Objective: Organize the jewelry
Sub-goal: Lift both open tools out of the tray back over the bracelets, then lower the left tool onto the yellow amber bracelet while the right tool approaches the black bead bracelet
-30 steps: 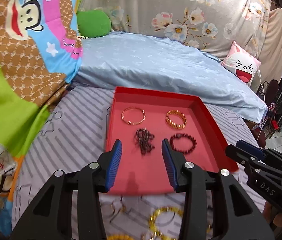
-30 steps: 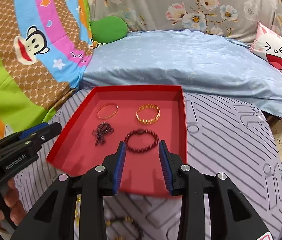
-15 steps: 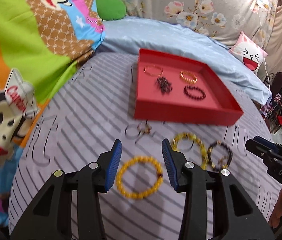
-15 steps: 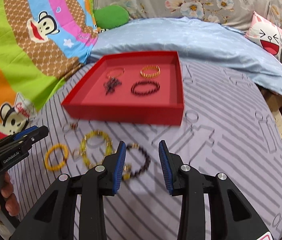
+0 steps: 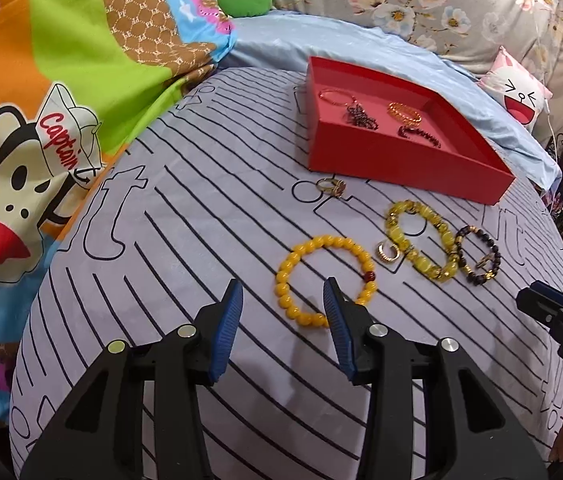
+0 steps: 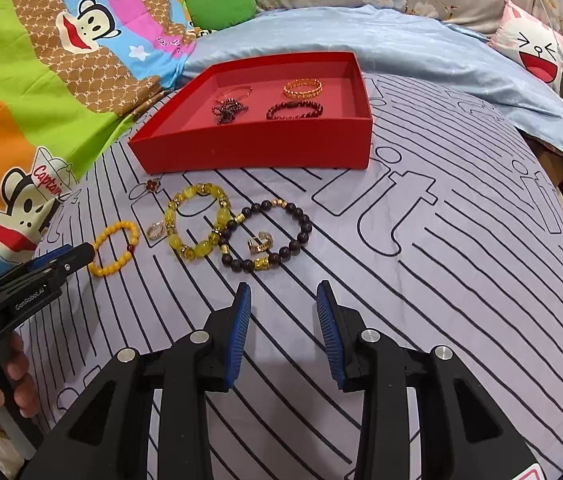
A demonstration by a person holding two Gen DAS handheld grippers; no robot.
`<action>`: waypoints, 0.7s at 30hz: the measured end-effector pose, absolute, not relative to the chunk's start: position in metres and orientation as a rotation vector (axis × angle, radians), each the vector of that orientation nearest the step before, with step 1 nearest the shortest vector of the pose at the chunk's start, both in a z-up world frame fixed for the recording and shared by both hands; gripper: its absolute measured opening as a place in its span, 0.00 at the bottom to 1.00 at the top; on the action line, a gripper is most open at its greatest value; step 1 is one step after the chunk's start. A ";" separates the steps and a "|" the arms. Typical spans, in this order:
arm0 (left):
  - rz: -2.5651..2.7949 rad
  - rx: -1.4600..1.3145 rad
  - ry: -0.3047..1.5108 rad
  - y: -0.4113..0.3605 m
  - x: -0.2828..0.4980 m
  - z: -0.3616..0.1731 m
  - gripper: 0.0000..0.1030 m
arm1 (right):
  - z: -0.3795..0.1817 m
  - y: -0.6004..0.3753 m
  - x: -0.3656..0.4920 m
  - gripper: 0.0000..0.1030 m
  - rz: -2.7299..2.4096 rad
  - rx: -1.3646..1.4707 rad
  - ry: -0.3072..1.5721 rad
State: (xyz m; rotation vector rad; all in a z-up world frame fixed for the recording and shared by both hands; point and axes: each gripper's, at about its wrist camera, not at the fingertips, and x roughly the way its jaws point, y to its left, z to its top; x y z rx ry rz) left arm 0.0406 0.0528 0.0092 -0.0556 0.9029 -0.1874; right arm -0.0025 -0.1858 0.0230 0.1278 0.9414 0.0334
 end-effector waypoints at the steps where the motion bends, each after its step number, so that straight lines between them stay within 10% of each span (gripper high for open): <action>1: -0.186 -0.053 0.906 0.053 0.041 0.008 0.39 | 0.023 -0.186 -0.002 0.33 0.033 0.127 0.942; 10: -0.186 -0.010 0.907 0.044 0.049 0.000 0.37 | 0.021 -0.187 0.001 0.33 0.025 0.130 0.947; 16: -0.223 0.021 0.905 0.033 0.050 0.000 0.10 | 0.019 -0.188 0.008 0.33 0.022 0.135 0.952; 21: -0.244 0.031 0.900 0.024 0.048 0.000 0.08 | 0.019 -0.190 0.019 0.33 0.018 0.136 0.946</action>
